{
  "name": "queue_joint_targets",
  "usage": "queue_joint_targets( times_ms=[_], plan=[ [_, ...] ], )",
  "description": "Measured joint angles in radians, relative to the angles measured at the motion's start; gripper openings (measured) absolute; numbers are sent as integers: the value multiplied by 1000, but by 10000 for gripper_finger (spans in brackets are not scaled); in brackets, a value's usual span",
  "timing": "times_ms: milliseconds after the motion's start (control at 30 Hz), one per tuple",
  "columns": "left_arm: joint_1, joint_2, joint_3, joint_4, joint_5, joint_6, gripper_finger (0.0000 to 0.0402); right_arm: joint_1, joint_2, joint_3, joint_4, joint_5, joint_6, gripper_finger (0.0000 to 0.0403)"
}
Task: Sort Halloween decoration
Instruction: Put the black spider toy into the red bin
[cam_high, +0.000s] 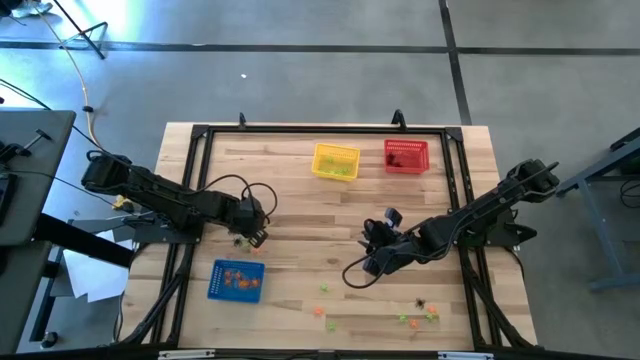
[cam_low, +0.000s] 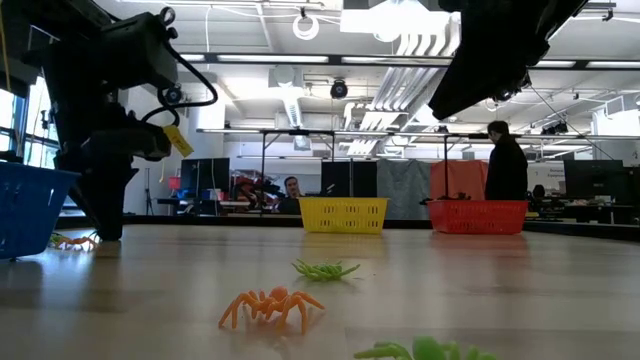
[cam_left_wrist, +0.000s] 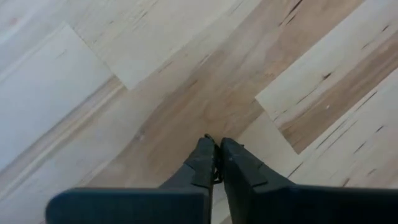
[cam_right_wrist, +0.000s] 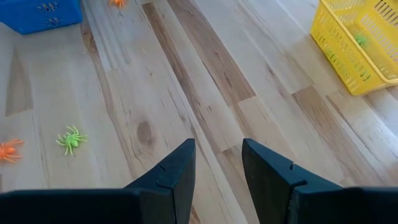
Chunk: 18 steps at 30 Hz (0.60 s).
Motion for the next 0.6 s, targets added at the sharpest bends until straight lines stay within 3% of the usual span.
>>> queue_joint_targets(
  times_ms=[267, 600],
  plan=[
    [-3, -24, 92, -31, 19, 66, 1, 0, 0, 0, -32, 0, 0, 129],
    [-1, -45, 296, 25, -96, 222, 0, 0, 0, 0, -54, 0, 27, 129]
  ],
)
